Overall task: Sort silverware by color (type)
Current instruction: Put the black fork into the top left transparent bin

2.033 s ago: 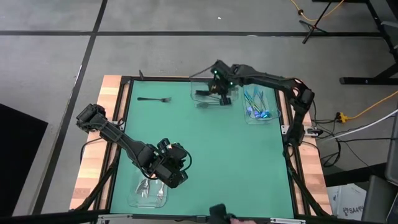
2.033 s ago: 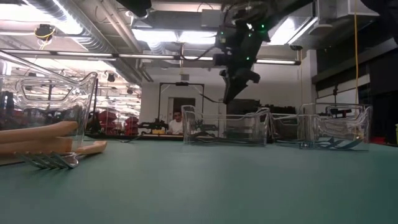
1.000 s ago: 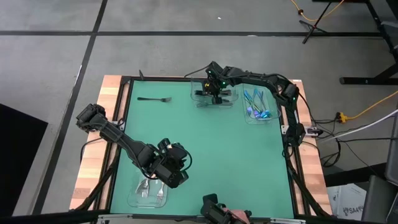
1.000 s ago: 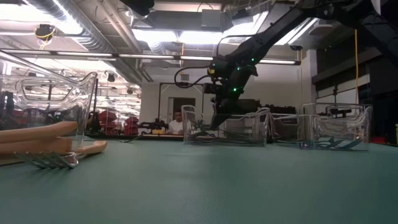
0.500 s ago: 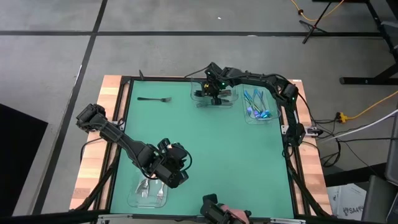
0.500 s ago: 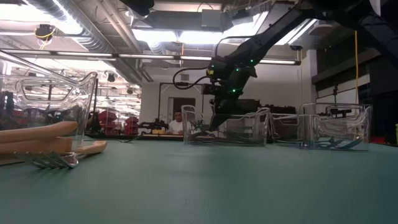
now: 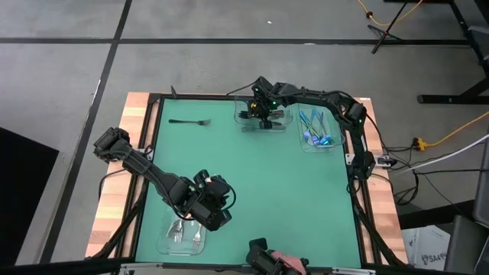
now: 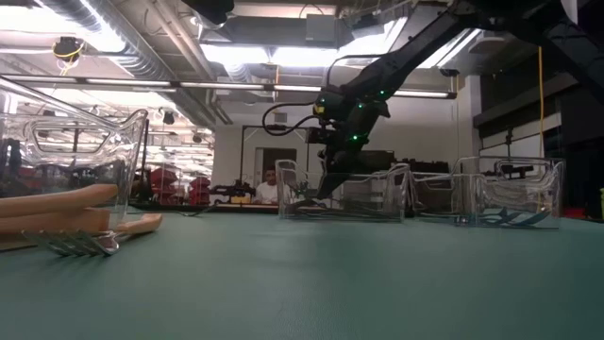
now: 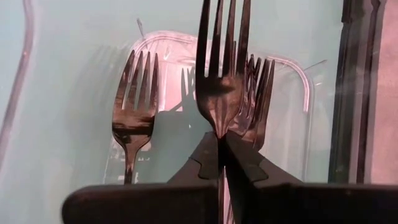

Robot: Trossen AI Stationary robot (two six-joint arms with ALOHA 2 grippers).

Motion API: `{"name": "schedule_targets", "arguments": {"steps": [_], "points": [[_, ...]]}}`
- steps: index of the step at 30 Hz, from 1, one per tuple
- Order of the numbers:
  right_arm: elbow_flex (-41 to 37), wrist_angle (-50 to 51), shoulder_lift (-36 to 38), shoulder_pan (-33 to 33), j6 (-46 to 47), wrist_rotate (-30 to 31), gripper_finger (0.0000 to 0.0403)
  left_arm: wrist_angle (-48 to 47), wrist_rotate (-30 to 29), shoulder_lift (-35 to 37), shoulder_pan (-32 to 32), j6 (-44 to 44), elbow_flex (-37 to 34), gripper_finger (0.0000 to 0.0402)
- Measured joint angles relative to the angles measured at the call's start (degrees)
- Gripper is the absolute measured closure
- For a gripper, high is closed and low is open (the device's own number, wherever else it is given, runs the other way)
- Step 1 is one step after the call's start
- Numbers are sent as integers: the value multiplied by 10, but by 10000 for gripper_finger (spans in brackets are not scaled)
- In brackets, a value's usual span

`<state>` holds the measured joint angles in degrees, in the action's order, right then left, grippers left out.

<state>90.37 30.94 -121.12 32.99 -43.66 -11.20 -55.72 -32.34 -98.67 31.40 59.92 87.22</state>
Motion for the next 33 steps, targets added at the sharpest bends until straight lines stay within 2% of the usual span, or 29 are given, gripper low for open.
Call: {"name": "schedule_targets", "arguments": {"steps": [11, 23, 28, 33], "points": [[0, 0, 0, 0, -1, 0, 400, 0, 0, 0, -5, 0, 0, 334], [0, 0, -1, 0, -1, 0, 396, -25, 13, 0, -43, -18, 0, 334], [0, 2, -1, 1, 16, 1, 350, -53, 67, 0, -75, -66, 0, 334], [-1, 2, -1, 0, 17, 1, 307, -74, 86, 0, -118, -139, 0, 334]]}}
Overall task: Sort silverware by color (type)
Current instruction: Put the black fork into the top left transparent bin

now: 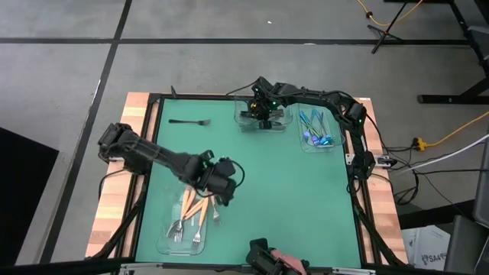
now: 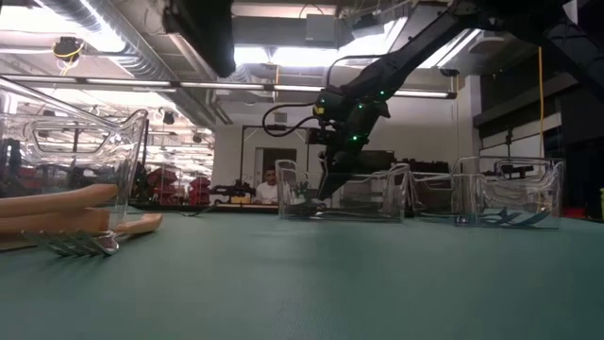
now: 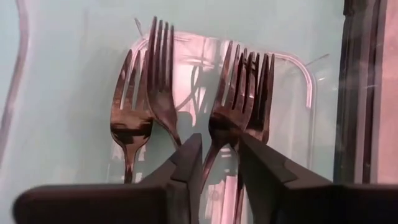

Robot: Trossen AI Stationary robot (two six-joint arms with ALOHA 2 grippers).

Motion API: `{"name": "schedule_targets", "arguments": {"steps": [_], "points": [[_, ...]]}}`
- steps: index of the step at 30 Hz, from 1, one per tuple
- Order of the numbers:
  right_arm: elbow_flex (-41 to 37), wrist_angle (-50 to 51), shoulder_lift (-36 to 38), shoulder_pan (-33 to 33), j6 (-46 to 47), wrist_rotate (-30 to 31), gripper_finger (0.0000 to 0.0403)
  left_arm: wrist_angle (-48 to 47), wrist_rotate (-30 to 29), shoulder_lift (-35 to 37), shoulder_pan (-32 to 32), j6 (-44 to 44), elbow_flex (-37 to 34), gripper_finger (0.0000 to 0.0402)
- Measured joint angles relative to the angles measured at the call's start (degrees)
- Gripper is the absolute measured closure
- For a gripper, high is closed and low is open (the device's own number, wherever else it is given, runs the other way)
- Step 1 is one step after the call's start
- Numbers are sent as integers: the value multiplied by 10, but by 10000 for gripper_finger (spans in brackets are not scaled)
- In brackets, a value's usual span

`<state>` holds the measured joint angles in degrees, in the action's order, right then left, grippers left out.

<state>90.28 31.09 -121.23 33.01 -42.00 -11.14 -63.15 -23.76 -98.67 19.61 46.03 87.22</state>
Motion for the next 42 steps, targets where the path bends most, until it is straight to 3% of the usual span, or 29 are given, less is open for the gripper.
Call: {"name": "schedule_targets", "arguments": {"steps": [13, 24, 28, 34, 42], "points": [[0, 7, 3, 0, 2, 1, 306, -57, 54, 0, -170, -236, 0, 334], [-1, 22, 80, 0, 0, 70, 307, -52, 117, 0, -339, -413, -7, 334], [-1, 42, 116, 0, 11, 71, 308, -44, 134, 0, -398, -465, -31, 334], [-1, 75, 151, -14, 32, 70, 308, 12, 221, 0, -494, -524, -102, 334], [0, 80, 162, -57, 32, 69, 308, 81, 224, 0, -597, -558, -200, 334]]}}
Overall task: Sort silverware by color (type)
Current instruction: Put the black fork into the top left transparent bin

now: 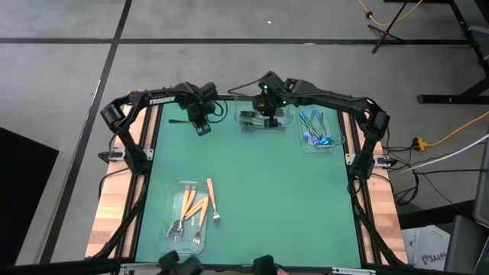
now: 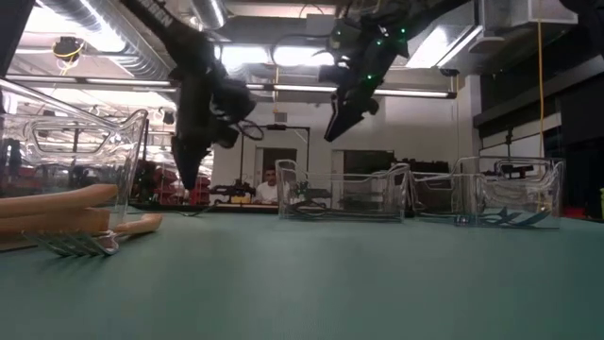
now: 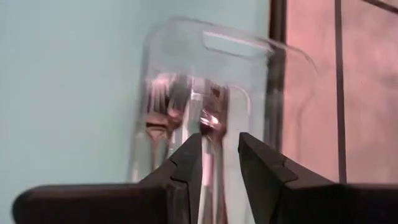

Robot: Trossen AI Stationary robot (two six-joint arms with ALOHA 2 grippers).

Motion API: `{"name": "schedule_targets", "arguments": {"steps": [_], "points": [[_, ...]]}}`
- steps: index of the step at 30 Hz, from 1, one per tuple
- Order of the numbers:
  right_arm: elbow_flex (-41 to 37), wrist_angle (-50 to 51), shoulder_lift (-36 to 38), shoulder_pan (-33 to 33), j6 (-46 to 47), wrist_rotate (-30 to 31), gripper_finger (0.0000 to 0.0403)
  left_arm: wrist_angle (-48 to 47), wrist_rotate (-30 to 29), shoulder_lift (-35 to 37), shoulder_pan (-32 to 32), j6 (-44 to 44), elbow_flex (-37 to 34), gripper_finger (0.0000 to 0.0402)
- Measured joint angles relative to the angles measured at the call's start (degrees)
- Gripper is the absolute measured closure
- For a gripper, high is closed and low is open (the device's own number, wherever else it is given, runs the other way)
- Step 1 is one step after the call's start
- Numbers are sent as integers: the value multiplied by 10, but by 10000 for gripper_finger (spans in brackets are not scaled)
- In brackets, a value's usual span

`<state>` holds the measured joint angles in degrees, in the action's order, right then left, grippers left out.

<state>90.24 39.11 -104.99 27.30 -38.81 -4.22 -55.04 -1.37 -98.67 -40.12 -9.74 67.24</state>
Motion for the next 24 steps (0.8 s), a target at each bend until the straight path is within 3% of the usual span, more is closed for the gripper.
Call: {"name": "schedule_targets", "arguments": {"steps": [10, 24], "points": [[0, -3, 0, -55, -3, -1, 308, 62, -46, 0, -68, -34, -34, 334], [0, -9, 0, -90, -4, -5, 308, 64, -49, 0, -75, -89, -34, 334]]}}
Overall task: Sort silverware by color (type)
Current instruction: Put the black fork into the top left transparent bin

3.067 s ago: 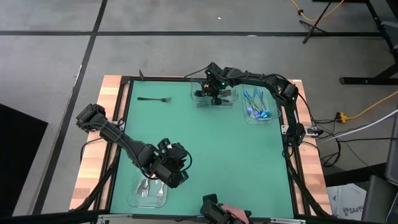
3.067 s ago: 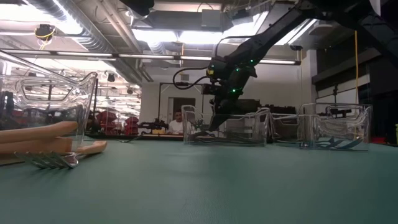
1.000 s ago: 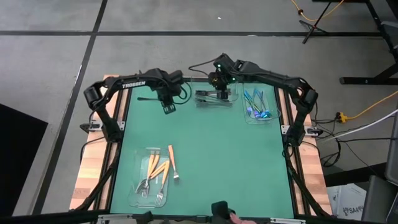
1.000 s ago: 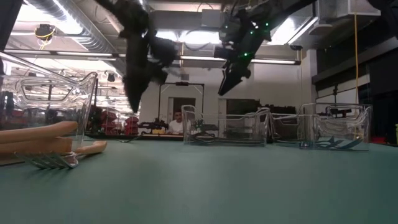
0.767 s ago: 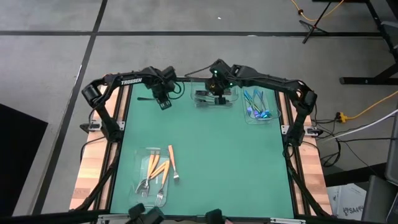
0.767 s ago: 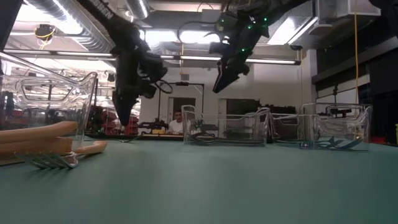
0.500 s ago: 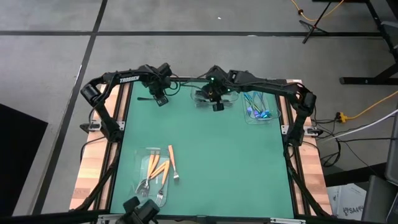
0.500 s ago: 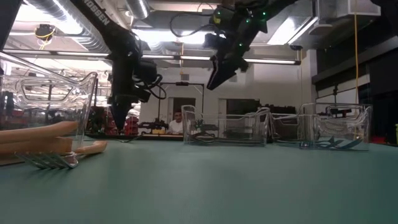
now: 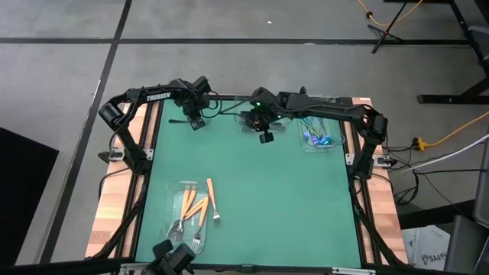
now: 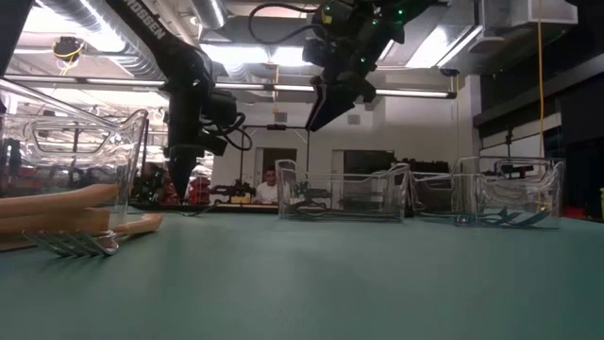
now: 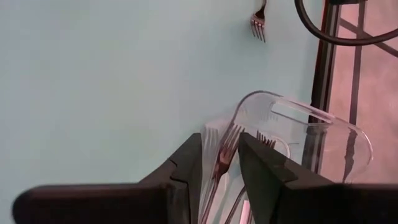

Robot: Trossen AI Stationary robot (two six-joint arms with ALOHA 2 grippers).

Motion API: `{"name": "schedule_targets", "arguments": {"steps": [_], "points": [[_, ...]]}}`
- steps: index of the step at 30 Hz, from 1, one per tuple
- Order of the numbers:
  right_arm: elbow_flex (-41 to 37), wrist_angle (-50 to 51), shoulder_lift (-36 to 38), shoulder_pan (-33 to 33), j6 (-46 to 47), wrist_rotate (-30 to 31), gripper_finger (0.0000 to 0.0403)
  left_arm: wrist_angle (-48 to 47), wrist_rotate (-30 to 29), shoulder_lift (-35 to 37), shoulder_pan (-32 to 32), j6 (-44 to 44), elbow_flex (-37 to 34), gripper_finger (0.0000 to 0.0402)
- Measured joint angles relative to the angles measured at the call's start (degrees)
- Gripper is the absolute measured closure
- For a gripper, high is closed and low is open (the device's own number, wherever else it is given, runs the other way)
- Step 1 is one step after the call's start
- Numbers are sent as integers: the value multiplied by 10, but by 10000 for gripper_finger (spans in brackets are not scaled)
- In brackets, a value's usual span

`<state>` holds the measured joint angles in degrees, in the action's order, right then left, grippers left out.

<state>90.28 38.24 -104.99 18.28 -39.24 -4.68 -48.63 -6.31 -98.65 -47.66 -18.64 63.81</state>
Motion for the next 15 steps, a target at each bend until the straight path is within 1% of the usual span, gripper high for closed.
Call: {"name": "schedule_targets", "arguments": {"steps": [9, 15], "points": [[0, 4, 0, 0, 0, 0, 308, 7, 0, 0, 0, -28, 0, 334], [0, 4, 0, 0, 0, 0, 308, 11, 0, 0, -1, -30, -4, 334]]}}
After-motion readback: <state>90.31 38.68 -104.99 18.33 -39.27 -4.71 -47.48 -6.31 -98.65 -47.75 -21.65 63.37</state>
